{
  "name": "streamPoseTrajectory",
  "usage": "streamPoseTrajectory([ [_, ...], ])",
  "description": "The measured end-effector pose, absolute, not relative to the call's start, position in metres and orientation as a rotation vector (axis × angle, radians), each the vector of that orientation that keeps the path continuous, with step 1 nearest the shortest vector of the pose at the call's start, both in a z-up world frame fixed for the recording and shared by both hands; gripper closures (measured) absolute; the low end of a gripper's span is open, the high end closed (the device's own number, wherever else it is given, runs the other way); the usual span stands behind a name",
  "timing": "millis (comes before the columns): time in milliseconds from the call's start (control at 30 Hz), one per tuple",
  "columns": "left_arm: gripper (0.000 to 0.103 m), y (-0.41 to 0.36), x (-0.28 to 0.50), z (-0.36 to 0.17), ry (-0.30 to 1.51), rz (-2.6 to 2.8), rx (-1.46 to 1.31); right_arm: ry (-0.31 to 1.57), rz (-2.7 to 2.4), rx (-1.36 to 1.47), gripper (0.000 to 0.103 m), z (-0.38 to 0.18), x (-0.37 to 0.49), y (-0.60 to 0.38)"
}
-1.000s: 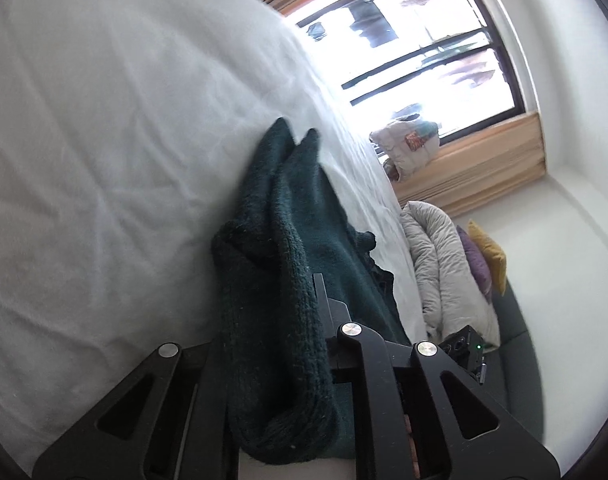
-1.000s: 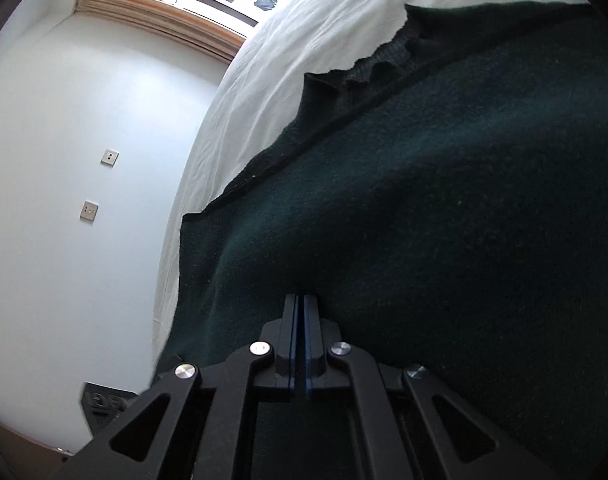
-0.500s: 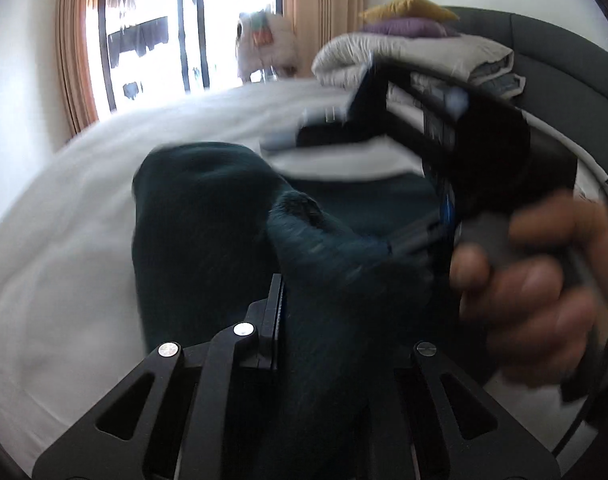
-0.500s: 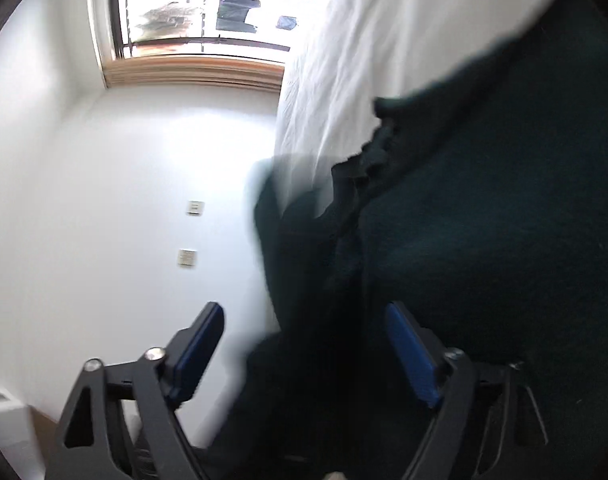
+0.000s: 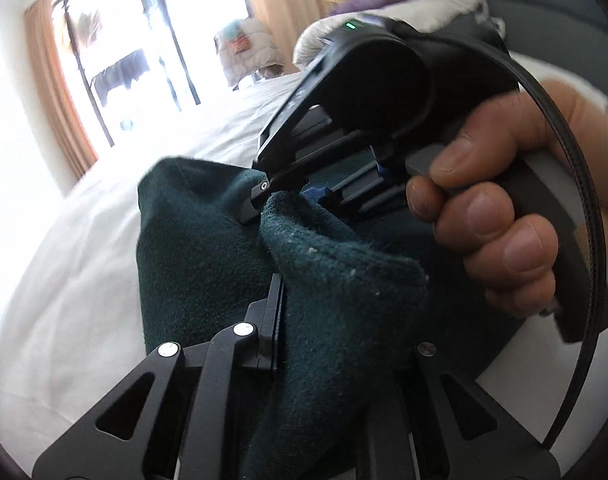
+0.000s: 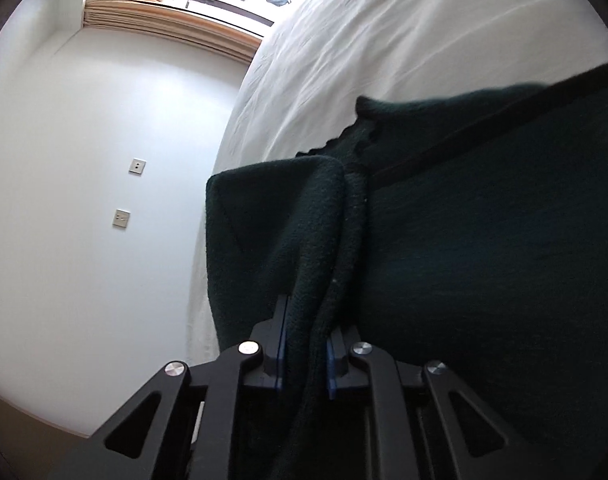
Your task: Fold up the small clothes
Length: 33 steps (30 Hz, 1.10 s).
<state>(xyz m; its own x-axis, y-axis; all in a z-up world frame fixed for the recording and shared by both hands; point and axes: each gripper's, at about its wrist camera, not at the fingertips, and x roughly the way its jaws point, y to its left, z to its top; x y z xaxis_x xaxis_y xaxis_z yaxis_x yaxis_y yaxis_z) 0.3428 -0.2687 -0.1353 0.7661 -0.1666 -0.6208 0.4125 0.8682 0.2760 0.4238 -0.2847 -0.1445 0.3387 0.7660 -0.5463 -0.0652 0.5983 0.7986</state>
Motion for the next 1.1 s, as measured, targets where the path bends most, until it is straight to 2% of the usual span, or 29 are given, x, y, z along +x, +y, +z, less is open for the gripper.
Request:
streamPoseTrajectory([
  [233,0.093,-0.323,0.318,-0.134,0.568,-0.410,0.553,1.032,0.526,0.609,0.090,-0.124,0.401,-0.331],
  [600,0.093,-0.405,0.312,-0.134,0.556,-0.520,0.649,0.952,0.436,0.596,0.090,-0.116,0.383,-0.398],
  [833,0.093,-0.402,0.300,-0.138,0.537,-0.542,0.659,0.922,0.418,0.593,0.090,-0.116,0.381,-0.410],
  [1033,0.092,-0.397,0.291,-0.161,0.574,-0.577,0.670,0.949,0.374,0.655,0.090,-0.148,0.373,-0.426],
  [1100,0.088,-0.394,0.294,-0.165,0.598,-0.567,0.666,0.941,0.375,0.700,0.091,-0.156,0.376,-0.427],
])
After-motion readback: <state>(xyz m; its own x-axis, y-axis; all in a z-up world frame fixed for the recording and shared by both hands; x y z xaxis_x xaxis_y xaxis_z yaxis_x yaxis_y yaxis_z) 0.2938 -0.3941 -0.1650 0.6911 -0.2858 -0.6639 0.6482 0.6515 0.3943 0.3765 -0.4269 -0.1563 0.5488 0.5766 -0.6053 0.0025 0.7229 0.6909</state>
